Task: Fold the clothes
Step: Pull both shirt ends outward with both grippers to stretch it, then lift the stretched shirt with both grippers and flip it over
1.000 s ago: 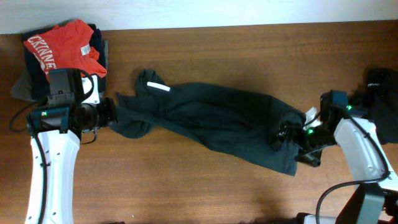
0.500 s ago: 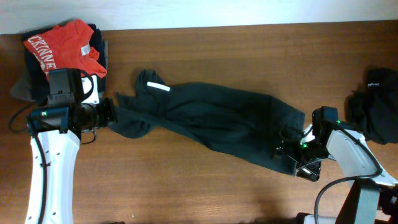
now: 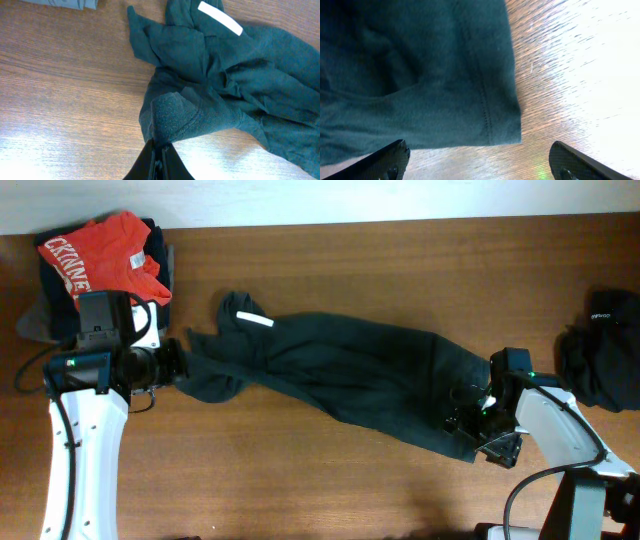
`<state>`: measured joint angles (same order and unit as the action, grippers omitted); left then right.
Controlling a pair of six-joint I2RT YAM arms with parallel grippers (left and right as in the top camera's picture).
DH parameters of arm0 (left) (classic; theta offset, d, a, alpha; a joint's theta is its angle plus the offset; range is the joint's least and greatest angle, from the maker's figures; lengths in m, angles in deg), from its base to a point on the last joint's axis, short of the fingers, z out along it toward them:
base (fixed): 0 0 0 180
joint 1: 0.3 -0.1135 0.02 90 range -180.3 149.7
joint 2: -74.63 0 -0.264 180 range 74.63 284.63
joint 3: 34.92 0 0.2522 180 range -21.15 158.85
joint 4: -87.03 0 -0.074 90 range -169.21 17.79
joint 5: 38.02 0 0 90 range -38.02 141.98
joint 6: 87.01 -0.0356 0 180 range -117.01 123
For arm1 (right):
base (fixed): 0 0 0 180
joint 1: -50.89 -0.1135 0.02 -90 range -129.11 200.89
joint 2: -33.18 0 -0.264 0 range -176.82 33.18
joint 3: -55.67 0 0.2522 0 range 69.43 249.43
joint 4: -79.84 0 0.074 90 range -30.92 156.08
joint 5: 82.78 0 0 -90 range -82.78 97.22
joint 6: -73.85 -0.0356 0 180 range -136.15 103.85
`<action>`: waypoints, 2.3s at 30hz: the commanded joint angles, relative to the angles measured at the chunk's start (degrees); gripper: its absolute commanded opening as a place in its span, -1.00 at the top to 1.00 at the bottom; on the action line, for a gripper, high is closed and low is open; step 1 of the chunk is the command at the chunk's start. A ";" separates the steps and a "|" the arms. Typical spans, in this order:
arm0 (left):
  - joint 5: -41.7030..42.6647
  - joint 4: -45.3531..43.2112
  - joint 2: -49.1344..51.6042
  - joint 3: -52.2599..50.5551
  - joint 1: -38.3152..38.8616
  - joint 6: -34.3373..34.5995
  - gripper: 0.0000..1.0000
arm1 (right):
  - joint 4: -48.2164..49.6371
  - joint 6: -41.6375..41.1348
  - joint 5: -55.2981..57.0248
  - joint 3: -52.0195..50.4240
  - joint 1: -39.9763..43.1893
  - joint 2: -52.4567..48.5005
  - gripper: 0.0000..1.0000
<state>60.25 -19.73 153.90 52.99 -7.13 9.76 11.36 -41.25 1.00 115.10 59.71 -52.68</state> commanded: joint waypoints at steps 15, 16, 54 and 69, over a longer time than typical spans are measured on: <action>-0.61 0.61 -1.18 0.90 -0.20 0.50 0.89 | 7.23 -3.08 4.57 -6.56 -0.72 0.22 -0.88; -0.61 0.61 -1.18 0.90 -0.20 0.50 0.89 | 7.74 -3.74 4.57 -7.04 -0.72 0.22 -0.88; 5.03 2.19 -7.98 13.38 1.11 -1.44 1.00 | -12.92 -1.03 1.97 24.04 -0.52 5.75 0.92; 4.96 10.16 -14.34 35.95 2.34 -1.44 0.99 | -40.09 3.87 1.97 79.06 -0.50 7.69 0.92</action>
<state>64.66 -10.35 140.98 84.91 -4.90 9.26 -27.65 -38.23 2.64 189.44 59.41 -45.60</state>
